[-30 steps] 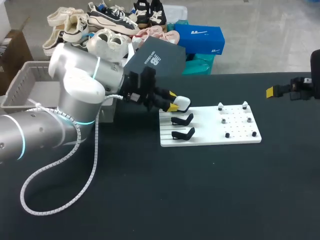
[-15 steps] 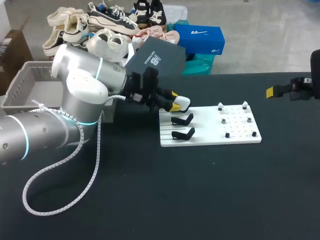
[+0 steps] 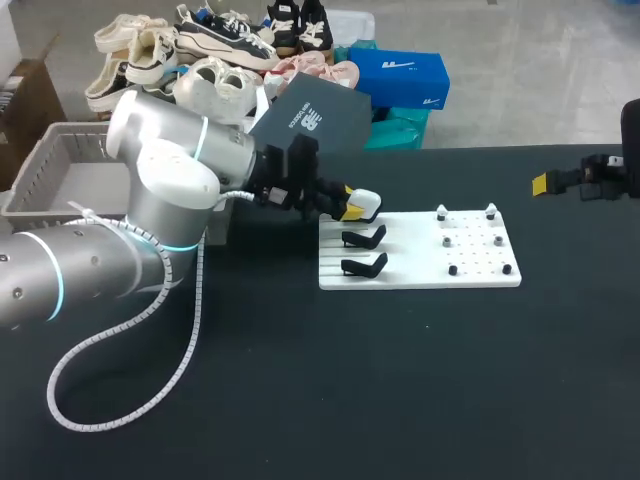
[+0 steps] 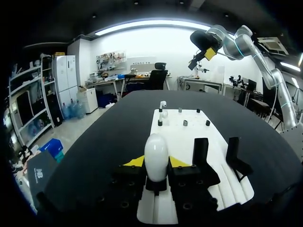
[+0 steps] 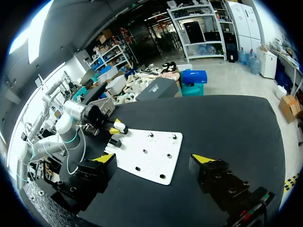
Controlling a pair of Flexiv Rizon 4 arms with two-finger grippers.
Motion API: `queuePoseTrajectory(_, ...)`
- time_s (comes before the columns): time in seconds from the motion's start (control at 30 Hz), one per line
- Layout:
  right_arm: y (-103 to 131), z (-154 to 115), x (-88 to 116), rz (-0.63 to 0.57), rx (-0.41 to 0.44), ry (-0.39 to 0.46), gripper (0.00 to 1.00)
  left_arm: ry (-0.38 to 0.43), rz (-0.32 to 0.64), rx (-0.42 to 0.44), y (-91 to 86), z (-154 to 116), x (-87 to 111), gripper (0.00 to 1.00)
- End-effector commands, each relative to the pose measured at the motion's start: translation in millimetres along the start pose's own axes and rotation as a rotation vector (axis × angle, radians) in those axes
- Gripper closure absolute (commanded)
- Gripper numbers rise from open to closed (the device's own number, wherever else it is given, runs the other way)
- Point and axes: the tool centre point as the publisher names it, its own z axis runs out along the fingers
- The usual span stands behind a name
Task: Pick up each earbud case from the left stands, insert the matching earbuds, close the lid, and place the case in the box.
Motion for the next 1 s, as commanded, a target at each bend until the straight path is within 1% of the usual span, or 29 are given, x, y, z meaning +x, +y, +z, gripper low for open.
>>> queuePoseTrajectory(0.03,-1.2,0.5,0.0,-0.002,-0.004,0.0,0.0,-0.002,0.002,0.004,1.3,-0.3,0.9,1.0)
queuePoseTrajectory(0.33,-1.2,0.5,0.0,-0.002,-0.004,0.0,0.0,-0.017,0.005,0.008,-3.8,-10.6,0.9,1.0)
queuePoseTrajectory(0.53,-1.2,0.5,0.0,-0.002,-0.004,0.0,0.0,-0.058,-0.009,-0.001,-6.5,-22.7,-8.9,1.0)
queuePoseTrajectory(0.6,-1.2,0.5,0.0,-0.002,-0.004,0.0,0.0,-0.083,-0.014,-0.006,-10.7,-31.5,-16.8,1.0)
queuePoseTrajectory(0.67,-1.2,0.5,0.0,-0.002,-0.004,0.0,0.0,-0.107,-0.018,-0.019,-16.2,-40.0,-25.2,1.0)
queuePoseTrajectory(0.7,-1.2,0.5,0.0,-0.002,-0.004,0.0,0.0,-0.114,-0.017,-0.008,-20.0,-44.6,-29.4,1.0)
queuePoseTrajectory(0.77,-1.2,0.5,0.0,-0.002,-0.004,0.0,0.0,-0.138,-0.024,-0.018,-29.1,-53.1,-37.6,1.0)
queuePoseTrajectory(1.0,-1.2,0.5,0.0,-0.002,-0.004,0.0,0.0,-0.219,-0.059,0.017,-71.5,-79.6,-60.1,1.0)
